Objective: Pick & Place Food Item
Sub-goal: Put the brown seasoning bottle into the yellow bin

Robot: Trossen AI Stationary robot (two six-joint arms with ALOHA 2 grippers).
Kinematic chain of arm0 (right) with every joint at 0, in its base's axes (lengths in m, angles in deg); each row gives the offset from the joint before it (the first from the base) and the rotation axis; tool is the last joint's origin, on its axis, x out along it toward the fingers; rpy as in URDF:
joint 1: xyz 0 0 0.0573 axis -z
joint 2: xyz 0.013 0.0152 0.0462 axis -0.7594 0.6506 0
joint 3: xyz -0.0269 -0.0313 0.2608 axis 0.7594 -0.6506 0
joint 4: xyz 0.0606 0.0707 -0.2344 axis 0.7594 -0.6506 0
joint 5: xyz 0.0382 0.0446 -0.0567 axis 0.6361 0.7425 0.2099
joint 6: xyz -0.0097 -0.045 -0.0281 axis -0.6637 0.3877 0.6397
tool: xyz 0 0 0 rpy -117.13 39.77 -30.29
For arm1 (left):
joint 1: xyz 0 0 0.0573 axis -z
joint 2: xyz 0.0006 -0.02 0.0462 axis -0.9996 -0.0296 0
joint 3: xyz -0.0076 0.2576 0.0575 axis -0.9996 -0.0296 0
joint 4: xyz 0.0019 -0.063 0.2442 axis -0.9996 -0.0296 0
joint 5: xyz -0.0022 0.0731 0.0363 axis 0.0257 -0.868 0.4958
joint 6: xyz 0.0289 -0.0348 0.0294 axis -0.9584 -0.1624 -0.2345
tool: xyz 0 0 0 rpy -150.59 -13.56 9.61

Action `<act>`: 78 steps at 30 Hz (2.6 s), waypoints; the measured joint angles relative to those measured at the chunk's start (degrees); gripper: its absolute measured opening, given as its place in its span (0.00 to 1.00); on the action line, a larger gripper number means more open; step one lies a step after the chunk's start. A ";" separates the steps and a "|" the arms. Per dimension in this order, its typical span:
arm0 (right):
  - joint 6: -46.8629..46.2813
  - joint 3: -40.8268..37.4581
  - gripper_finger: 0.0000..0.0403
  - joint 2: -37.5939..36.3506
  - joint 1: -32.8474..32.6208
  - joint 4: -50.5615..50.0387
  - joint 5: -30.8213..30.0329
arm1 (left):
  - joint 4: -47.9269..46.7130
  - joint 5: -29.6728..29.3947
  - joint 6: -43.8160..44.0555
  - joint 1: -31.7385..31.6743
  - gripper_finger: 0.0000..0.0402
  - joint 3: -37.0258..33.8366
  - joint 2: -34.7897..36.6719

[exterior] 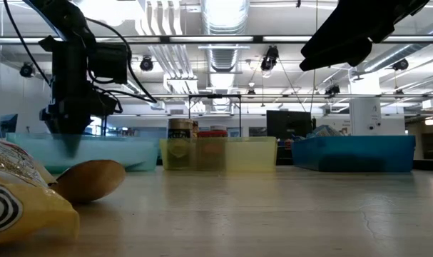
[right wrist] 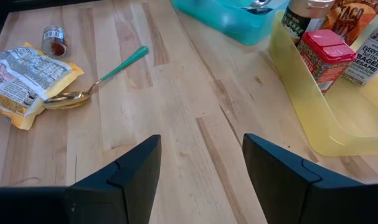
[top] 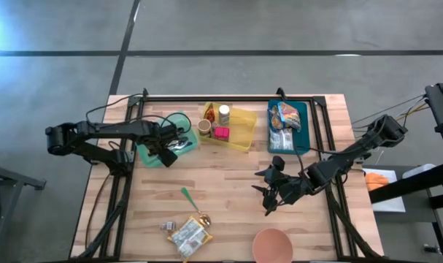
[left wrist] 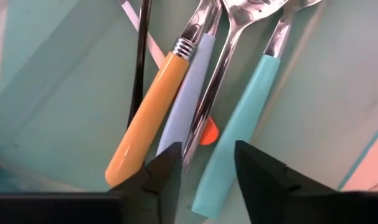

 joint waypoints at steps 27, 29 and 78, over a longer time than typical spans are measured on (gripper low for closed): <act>0.01 0.00 0.56 0.00 -0.07 -0.02 0.00 | -7.05 -1.37 -2.73 -0.90 0.62 6.59 0.07; 0.01 0.00 0.56 0.00 -0.07 -0.04 0.00 | -8.67 -1.52 -2.89 -0.49 0.62 8.84 0.39; -3.64 0.00 0.56 0.00 -0.07 0.18 0.07 | 16.46 -3.54 13.36 68.73 0.62 18.35 -18.26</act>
